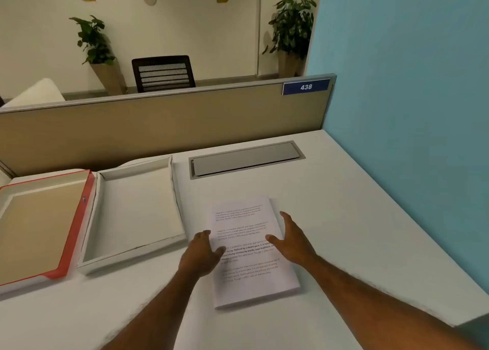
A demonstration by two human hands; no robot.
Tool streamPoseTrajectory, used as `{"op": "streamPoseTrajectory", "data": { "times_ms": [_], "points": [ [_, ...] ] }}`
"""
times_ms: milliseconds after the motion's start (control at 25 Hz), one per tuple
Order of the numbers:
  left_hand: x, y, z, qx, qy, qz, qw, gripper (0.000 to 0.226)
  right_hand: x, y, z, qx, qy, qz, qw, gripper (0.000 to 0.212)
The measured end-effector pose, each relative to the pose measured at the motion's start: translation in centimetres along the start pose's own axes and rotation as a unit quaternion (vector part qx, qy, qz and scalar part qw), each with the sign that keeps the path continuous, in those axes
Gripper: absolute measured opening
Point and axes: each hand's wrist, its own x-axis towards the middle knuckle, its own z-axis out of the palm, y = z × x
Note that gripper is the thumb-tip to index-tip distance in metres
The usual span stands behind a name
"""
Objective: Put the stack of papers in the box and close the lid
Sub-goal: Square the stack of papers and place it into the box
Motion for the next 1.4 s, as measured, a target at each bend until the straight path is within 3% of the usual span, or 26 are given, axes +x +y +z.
{"op": "streamPoseTrajectory", "data": {
  "times_ms": [160,360,680,760,1000,1120,1400],
  "points": [
    [-0.1,1.0,1.4,-0.081,-0.005,-0.050,0.995,0.076,0.2,0.8,0.3,0.022,-0.001,0.117,0.993,0.093],
    [-0.3,1.0,2.6,-0.099,0.016,-0.069,0.993,0.077,0.2,0.6,1.7,0.067,0.017,0.131,0.989,0.084],
    [0.2,0.7,2.9,-0.087,0.026,-0.085,0.992,0.089,2.1,-0.2,2.0,0.175,0.043,0.245,0.953,0.070],
    [0.5,0.8,2.7,-0.085,0.012,-0.096,0.992,0.093,2.7,-0.6,2.3,0.158,0.041,0.268,0.949,0.064],
    [1.3,0.8,2.4,-0.088,-0.004,-0.111,0.990,0.098,3.9,-1.3,2.6,0.036,-0.015,0.287,0.957,0.075],
    [1.5,0.8,2.3,-0.086,-0.007,-0.114,0.990,0.095,3.8,-1.7,3.2,-0.039,0.001,0.289,0.956,0.079],
    [1.8,0.6,2.6,-0.088,-0.006,-0.112,0.990,0.093,3.7,-1.1,3.0,0.173,0.067,0.243,0.952,0.054]
  ]
}}
